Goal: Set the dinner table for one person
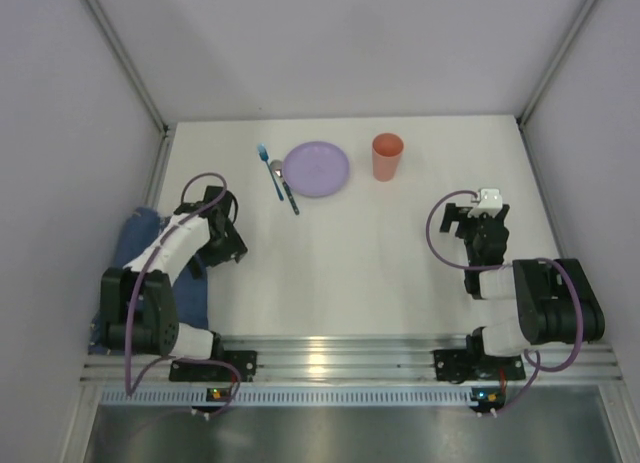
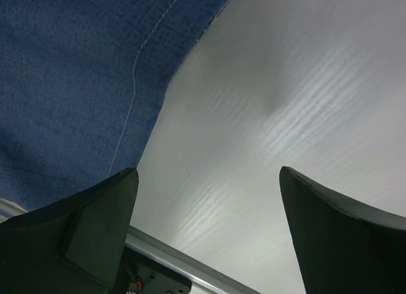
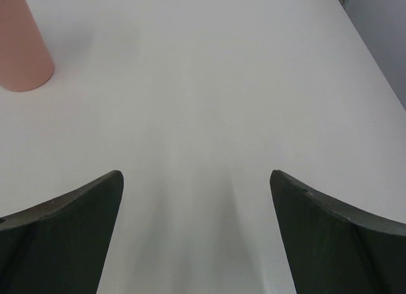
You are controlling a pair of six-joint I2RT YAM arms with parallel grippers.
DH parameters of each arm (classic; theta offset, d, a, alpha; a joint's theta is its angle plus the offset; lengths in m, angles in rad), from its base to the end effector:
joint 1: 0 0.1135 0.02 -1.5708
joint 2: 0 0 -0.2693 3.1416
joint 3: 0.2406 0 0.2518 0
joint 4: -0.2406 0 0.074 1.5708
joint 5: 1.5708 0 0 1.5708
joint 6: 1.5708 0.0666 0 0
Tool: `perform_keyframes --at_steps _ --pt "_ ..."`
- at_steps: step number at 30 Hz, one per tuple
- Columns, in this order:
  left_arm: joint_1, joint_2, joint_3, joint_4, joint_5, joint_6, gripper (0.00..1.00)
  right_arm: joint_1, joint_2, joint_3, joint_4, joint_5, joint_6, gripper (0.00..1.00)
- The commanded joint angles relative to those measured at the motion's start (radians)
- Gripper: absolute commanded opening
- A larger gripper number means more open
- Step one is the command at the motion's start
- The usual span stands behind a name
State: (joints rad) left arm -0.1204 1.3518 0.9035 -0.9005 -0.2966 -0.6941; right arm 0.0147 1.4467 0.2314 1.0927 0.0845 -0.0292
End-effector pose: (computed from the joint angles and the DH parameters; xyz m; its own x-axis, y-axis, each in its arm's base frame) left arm 0.2388 -0.0093 0.1901 -0.7770 -0.5222 -0.3516 -0.5803 0.8106 0.0783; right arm 0.2674 -0.0017 0.1552 -0.1242 -0.0309 -0.9918 0.0655 0.9971 -0.0393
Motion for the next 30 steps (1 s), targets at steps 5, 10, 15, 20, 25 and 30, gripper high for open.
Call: perform_keyframes --at_steps 5,10,15,20,25,30 --pt "0.178 0.168 0.051 0.069 -0.010 0.103 0.98 0.004 0.004 0.028 0.061 -0.012 0.011 1.00" --pt "0.251 0.300 0.078 0.112 -0.059 0.163 0.97 0.063 -0.025 0.020 0.050 0.135 -0.008 1.00" --pt "0.294 0.385 0.069 0.163 -0.045 0.185 0.76 0.091 -0.232 0.213 -0.499 0.182 0.100 1.00" --pt "0.298 0.426 0.100 0.167 -0.016 0.192 0.00 0.099 -0.341 0.533 -0.922 -0.011 0.409 1.00" --pt "0.205 0.356 0.207 0.077 0.008 0.113 0.00 0.044 -0.269 0.531 -0.976 -0.461 0.975 0.99" --pt "-0.064 0.337 0.408 -0.118 0.020 -0.098 0.00 0.090 -0.319 0.677 -1.260 -0.417 0.830 0.99"
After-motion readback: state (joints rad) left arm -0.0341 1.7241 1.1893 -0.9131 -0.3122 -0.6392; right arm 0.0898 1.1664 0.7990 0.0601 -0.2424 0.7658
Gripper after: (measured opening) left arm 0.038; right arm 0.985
